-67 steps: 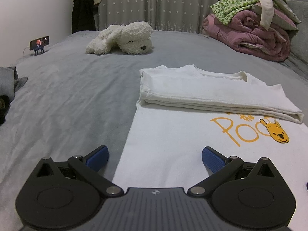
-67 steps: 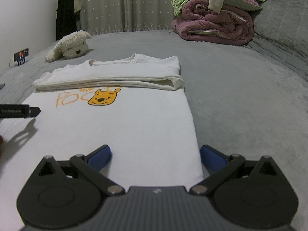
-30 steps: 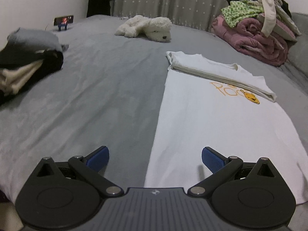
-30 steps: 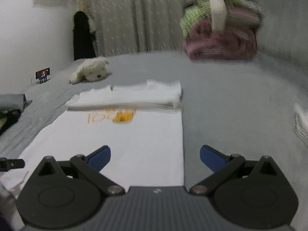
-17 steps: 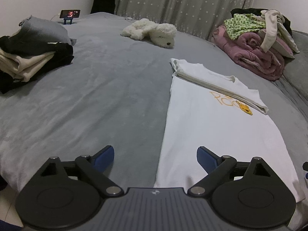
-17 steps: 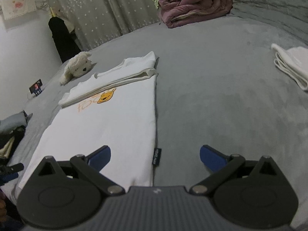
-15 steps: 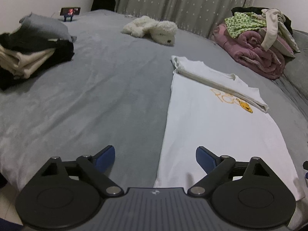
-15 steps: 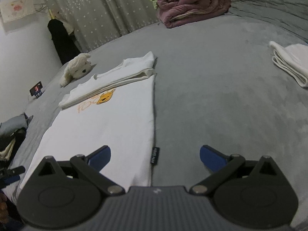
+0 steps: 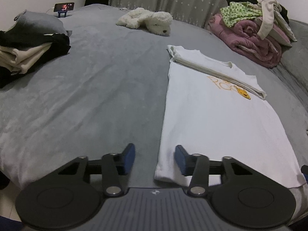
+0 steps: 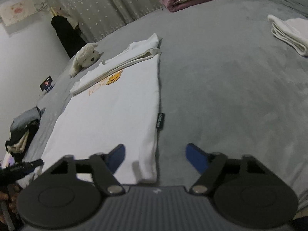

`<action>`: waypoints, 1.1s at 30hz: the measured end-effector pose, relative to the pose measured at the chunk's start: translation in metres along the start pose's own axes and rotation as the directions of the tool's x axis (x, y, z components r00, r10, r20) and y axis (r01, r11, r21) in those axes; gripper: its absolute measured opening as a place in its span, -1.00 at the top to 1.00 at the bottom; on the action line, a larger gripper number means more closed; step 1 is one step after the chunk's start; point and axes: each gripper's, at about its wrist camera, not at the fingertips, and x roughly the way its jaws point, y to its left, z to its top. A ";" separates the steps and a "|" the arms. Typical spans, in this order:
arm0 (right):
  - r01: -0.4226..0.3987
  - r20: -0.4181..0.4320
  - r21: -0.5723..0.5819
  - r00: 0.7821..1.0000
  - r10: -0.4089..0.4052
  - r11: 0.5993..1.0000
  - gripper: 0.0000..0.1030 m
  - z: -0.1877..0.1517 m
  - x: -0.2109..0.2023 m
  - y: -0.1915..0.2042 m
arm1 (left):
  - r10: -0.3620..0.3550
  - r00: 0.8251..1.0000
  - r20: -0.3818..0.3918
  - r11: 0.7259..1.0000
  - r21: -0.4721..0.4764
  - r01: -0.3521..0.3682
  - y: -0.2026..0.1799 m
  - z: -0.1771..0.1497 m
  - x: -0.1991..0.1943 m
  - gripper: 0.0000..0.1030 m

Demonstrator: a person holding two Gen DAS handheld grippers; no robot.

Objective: Fold clothes
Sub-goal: 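Lower both open grippers onto the hem edge of the white shirt, then close both grippers on the hem edge of the white shirt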

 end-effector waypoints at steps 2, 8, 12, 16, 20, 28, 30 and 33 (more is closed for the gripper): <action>-0.020 -0.005 0.005 1.000 0.020 1.000 -0.23 0.000 0.001 0.001 | -0.021 1.000 -0.009 1.000 -0.017 0.021 0.001 0.001 0.000 0.53; -0.039 -0.022 0.014 0.999 0.039 0.999 -0.19 -0.001 0.005 0.005 | -0.035 0.999 -0.022 0.999 -0.033 0.035 0.005 -0.001 0.002 0.53; -0.036 -0.025 0.007 0.999 0.036 0.999 -0.22 -0.002 0.007 0.009 | -0.036 0.999 -0.024 0.999 -0.016 0.036 0.000 -0.003 0.002 0.53; -0.041 -0.029 -0.002 0.999 0.041 0.999 -0.05 -0.005 0.009 0.011 | -0.029 0.999 -0.023 0.999 0.027 0.030 -0.008 -0.006 0.003 0.65; -0.033 -0.031 -0.004 0.999 0.033 0.999 0.64 -0.007 0.011 0.012 | -0.036 0.999 -0.028 0.999 0.037 0.037 -0.009 -0.003 0.001 0.89; -0.058 0.015 -0.010 0.998 0.058 0.998 0.84 -0.008 -0.002 0.018 | -0.034 0.999 0.001 0.998 0.061 0.034 -0.014 0.000 -0.014 0.91; -0.064 0.027 -0.017 0.998 0.064 0.998 0.84 -0.009 -0.007 0.019 | -0.040 0.999 0.012 0.998 0.059 0.039 -0.014 -0.002 -0.019 0.91; -0.064 0.043 -0.022 0.997 0.065 0.998 0.85 -0.011 -0.015 0.021 | -0.050 0.998 0.034 0.997 0.065 0.048 -0.015 -0.003 -0.027 0.91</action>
